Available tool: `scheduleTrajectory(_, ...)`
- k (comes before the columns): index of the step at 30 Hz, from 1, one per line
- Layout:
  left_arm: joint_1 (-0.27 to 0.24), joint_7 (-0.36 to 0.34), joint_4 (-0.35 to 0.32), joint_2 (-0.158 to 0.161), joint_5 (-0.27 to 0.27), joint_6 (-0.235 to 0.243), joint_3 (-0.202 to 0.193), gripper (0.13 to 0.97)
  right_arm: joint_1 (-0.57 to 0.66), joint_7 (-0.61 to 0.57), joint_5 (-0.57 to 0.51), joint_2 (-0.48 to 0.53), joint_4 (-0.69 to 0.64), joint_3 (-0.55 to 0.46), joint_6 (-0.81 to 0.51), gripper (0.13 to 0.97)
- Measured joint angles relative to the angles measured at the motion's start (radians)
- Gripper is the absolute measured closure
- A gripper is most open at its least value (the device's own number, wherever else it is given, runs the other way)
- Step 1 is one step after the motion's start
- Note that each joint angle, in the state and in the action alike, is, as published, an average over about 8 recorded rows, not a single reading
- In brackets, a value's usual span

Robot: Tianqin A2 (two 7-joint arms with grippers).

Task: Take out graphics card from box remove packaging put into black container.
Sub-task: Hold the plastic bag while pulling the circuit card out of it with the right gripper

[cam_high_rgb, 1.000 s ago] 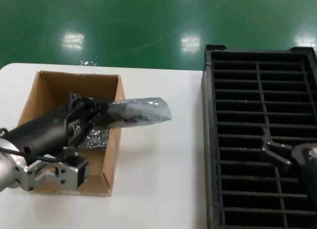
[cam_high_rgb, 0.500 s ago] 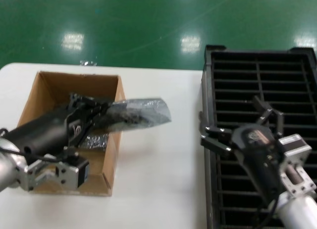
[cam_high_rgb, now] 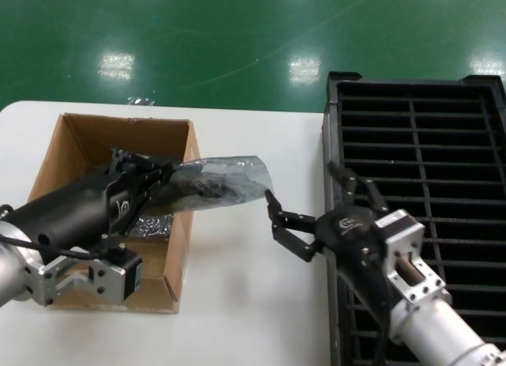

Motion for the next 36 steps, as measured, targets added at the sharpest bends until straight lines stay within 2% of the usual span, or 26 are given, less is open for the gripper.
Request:
scheduleTrajectory(8,0.0,0.0,0.0,0.0,0.0,0.0,0.0,0.958,0.088,-0.043,0.052,-0.008,-0.06,-0.074,0.009,0.527)
scheduleTrajectory(9,0.0,0.0,0.0,0.0,0.0,0.0,0.0,0.958,0.095,-0.047,0.057,-0.009,-0.064,-0.079,0.01,0.527)
scheduleTrajectory(17,0.0,0.0,0.0,0.0,0.0,0.0,0.0,0.958,0.135,-0.08,0.097,-0.004,-0.07,-0.118,0.028,0.734)
scheduleTrajectory(21,0.0,0.0,0.0,0.0,0.0,0.0,0.0,0.958,0.147,-0.099,0.114,0.005,-0.06,-0.145,0.034,0.734)
scheduleTrajectory(29,0.0,0.0,0.0,0.0,0.0,0.0,0.0,0.958,0.171,-0.124,0.13,0.018,-0.038,-0.191,0.026,0.876)
scheduleTrajectory(36,0.0,0.0,0.0,0.0,0.0,0.0,0.0,0.958,0.193,-0.134,0.134,0.024,-0.033,-0.223,0.013,0.932)
